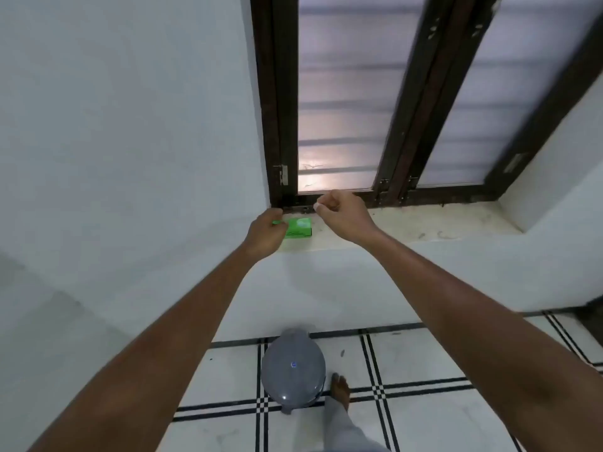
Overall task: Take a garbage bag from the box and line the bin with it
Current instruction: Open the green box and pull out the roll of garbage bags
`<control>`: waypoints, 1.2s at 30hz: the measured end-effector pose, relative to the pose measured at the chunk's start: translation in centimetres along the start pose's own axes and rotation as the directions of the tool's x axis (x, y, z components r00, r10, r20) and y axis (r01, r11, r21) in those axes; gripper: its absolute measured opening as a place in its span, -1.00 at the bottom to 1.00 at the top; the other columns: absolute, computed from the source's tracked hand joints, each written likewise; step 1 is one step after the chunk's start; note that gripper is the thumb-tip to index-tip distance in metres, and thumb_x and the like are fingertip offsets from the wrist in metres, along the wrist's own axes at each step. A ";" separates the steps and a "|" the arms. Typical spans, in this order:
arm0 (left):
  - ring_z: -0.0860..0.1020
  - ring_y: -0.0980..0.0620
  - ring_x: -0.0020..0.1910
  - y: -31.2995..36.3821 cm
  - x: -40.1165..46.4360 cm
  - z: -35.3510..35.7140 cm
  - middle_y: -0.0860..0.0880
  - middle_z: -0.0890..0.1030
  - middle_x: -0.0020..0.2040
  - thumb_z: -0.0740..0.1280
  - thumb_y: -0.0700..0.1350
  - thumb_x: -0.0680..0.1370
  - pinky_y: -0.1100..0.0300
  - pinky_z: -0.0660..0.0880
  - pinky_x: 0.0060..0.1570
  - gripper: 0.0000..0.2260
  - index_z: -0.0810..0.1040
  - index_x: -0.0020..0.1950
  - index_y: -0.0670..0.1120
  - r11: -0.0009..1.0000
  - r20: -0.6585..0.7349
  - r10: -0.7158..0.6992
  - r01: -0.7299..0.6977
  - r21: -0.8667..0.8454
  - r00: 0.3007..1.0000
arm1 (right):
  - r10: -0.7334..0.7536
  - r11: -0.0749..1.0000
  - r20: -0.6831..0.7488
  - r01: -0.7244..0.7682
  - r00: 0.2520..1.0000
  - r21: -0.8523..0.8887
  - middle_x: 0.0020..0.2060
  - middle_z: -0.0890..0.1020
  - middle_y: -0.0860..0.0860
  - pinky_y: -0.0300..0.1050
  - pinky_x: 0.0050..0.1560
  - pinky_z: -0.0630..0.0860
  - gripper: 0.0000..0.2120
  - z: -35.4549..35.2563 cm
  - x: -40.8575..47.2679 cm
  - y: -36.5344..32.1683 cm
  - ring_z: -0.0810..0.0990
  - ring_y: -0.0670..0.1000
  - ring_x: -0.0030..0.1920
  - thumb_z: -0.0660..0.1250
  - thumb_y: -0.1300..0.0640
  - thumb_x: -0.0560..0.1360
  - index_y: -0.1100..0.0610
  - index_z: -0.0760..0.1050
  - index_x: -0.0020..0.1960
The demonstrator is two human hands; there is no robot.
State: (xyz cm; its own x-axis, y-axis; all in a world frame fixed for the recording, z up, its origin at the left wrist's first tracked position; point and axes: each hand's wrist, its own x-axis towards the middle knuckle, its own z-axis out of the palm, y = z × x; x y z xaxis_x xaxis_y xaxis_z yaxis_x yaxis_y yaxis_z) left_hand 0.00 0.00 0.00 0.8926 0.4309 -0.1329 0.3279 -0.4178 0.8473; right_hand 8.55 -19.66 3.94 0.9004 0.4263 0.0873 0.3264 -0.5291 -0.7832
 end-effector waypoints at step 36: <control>0.60 0.07 0.09 -1.9 13.8 8.7 -0.01 0.54 0.45 0.35 -0.27 0.61 0.14 0.58 0.04 -0.54 0.48 0.50 0.01 0.992 0.035 -0.009 0.005 0.125 0.999 | 0.058 0.998 0.354 -0.050 0.934 -0.029 0.24 0.73 -0.04 0.20 0.20 0.71 -0.46 6.7 16.8 15.9 0.73 0.01 0.13 0.60 0.08 0.57 -0.04 0.47 0.47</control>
State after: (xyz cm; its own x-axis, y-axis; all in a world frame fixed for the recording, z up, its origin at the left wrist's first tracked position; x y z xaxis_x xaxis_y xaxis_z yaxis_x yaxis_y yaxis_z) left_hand 14.35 -0.25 -7.96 0.8996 0.4068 -0.1588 0.3686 -0.5123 0.7757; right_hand 26.88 -15.96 -11.16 0.7577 0.6270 -0.1812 0.2888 -0.5711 -0.7684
